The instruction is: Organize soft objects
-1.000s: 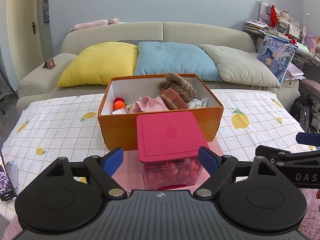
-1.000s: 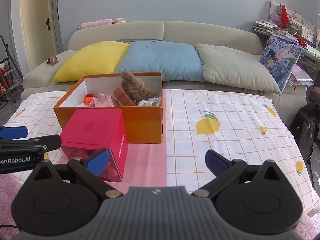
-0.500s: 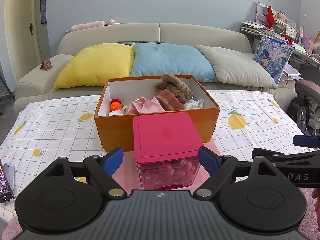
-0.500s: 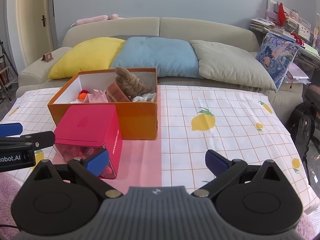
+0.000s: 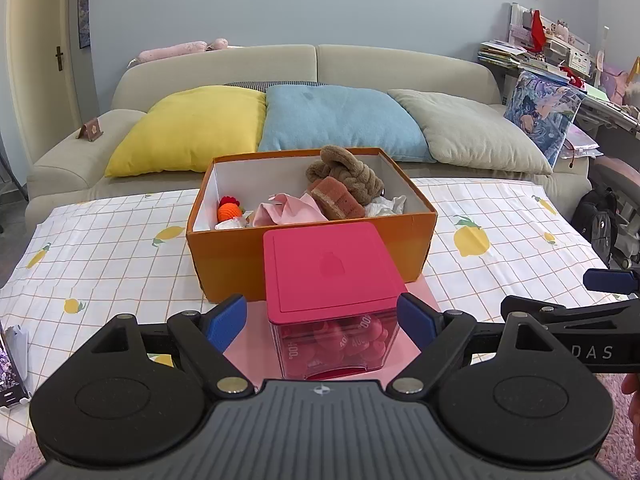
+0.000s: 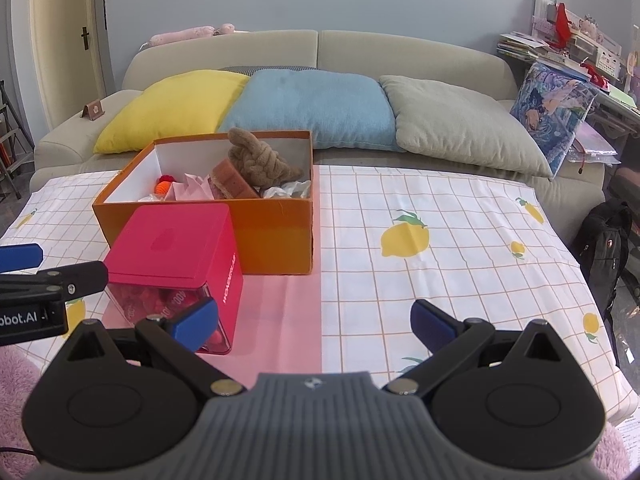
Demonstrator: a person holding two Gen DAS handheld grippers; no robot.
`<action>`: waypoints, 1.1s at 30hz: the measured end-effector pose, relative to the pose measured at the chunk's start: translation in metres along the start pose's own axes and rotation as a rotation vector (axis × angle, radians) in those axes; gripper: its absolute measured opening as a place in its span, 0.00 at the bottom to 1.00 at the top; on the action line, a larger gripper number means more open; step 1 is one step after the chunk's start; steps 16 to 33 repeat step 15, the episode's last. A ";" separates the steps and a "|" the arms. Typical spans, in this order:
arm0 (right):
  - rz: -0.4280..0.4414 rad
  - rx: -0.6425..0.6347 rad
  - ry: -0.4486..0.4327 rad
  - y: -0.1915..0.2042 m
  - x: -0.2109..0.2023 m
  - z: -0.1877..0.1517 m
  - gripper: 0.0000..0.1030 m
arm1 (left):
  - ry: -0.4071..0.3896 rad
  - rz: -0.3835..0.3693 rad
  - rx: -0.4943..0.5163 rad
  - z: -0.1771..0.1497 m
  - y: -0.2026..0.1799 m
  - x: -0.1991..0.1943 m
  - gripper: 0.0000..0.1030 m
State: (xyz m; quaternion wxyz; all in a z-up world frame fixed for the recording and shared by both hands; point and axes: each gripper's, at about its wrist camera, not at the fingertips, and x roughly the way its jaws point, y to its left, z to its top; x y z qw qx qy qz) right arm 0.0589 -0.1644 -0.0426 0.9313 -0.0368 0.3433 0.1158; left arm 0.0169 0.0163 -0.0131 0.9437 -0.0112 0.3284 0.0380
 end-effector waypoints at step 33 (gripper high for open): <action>-0.002 -0.008 0.009 0.003 0.001 -0.002 0.97 | -0.002 -0.012 -0.005 -0.002 0.001 0.002 0.96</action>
